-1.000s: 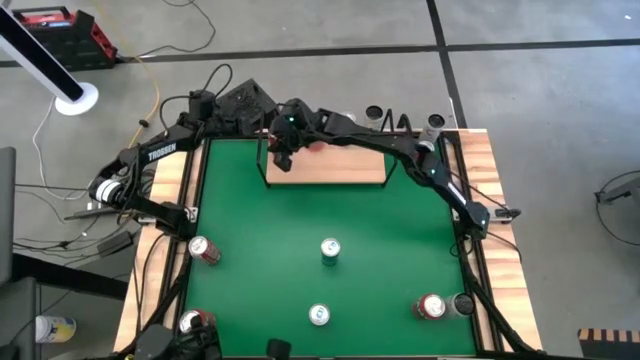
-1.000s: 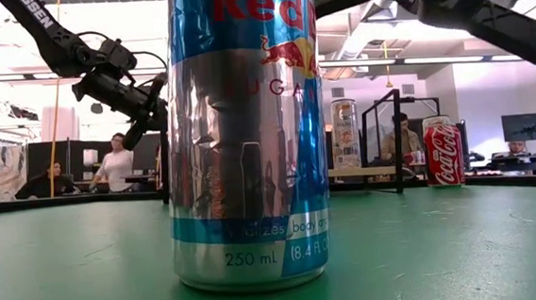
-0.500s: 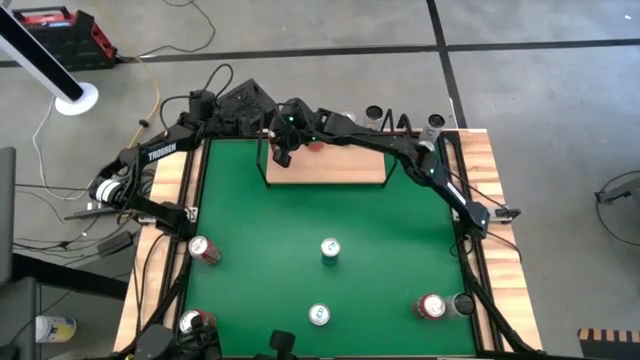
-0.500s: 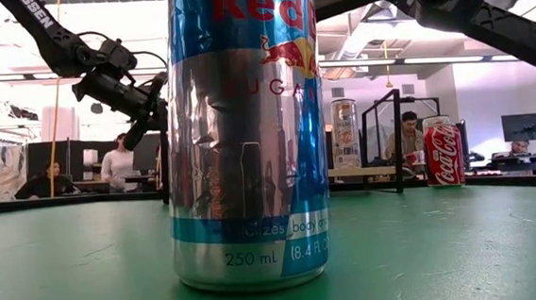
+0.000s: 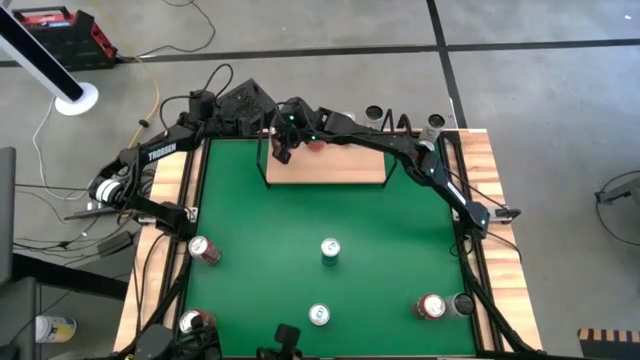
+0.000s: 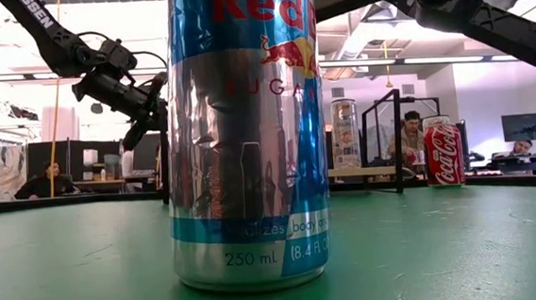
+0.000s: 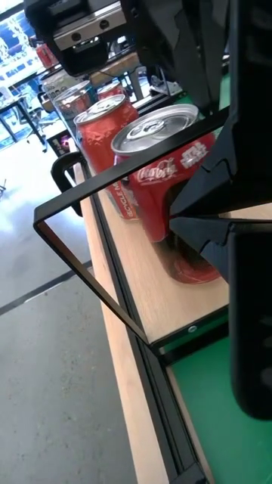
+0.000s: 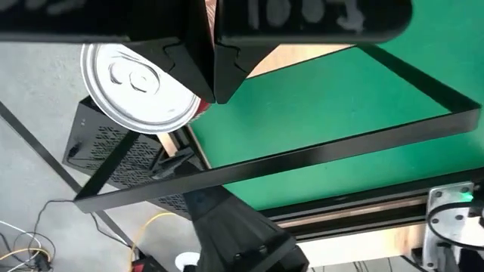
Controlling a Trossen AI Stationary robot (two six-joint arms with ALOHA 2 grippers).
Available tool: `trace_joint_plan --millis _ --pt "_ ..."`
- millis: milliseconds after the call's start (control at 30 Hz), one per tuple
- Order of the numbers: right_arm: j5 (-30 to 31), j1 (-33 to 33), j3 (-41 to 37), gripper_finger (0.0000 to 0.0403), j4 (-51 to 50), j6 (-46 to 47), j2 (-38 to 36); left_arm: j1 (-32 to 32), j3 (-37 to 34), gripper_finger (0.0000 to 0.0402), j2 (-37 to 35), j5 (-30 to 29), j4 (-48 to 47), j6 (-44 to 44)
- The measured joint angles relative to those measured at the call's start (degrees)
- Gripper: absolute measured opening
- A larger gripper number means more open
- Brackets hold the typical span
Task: Place canned beverage on shelf
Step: Put the top left red soda can on the shelf
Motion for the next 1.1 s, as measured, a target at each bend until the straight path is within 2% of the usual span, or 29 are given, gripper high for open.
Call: trace_joint_plan --millis 433,733,867,1100 --pt "4.03 -1.05 -0.04 0.0024 0.92 3.64 0.00 0.00 0.00 0.0000 0.00 0.46 -0.01 -0.02" --pt "2.88 -1.03 -0.09 0.0024 0.49 4.32 -0.64 -0.01 -0.02 0.0000 0.00 1.18 -0.03 0.00" --pt "-3.06 -0.72 -0.20 0.0024 -0.37 4.37 -4.99 0.01 -0.02 0.0000 0.00 1.20 -0.02 0.21" --pt "-7.86 -2.06 -0.09 0.0025 -7.26 2.13 -17.17 -0.02 -0.02 0.0000 0.00 1.40 0.02 0.43"
